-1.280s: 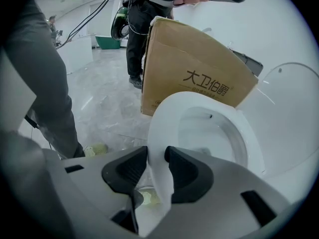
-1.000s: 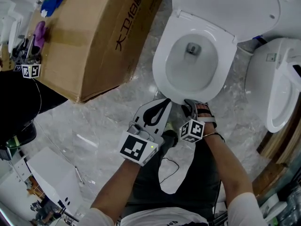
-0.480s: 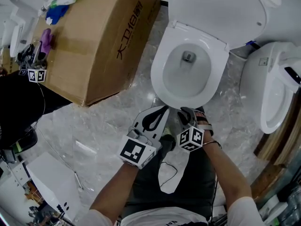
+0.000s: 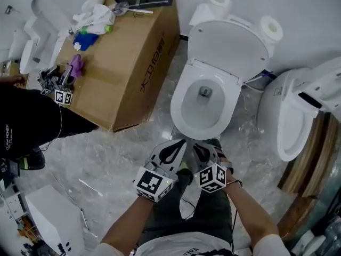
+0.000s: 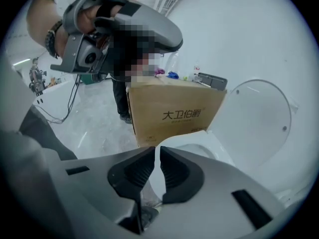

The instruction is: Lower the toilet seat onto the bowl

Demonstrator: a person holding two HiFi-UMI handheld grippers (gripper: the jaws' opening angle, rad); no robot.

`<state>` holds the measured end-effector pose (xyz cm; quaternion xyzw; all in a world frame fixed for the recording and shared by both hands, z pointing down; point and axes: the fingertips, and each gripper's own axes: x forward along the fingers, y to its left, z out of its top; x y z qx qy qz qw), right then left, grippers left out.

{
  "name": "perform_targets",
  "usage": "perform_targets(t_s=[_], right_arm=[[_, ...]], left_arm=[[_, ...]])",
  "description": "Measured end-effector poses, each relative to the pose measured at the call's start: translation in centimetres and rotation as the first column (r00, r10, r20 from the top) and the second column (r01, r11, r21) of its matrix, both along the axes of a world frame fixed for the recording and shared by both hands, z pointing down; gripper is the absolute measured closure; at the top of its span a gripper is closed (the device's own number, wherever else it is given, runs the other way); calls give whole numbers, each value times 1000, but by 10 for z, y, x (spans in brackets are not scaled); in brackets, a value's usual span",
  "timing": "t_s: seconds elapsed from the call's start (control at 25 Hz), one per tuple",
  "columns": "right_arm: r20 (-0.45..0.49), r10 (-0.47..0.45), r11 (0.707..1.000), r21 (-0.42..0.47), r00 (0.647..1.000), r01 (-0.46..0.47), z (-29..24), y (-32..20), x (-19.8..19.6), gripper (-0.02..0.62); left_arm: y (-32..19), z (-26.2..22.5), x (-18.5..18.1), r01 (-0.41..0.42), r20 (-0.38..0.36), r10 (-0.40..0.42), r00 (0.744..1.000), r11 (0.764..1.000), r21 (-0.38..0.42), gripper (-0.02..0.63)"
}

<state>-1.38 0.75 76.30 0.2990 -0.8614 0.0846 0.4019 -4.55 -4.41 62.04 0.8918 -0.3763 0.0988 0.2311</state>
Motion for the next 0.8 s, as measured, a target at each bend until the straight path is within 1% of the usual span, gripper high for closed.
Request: perform_targets(t_s=[0.12,0.28,0.36,0.64,0.8], right_arm=[[52,45,999,13,998,-45,-51,-4,-1,556],[128,126,991,20,984,-130,-114,-6,0,560],[155,152,986,39,976,-160,-143,-8,-1,560],[252,192,967,117,948,-227,-239,-25,-5,568],[321,221,949,146,921,-278,-293,-32,-4,571]], left_arm=[[4,-33,1,-10,0,10,1000,1000,18,597],[13,-77,8,-59,-13,60,998,998,37,597],[15,-96,11,-77,-13,78,997,996,53,597],[18,-166,11,-85,-14,87,996,989,122,597],[20,-202,7,-85,-16,88,996,987,138,597]])
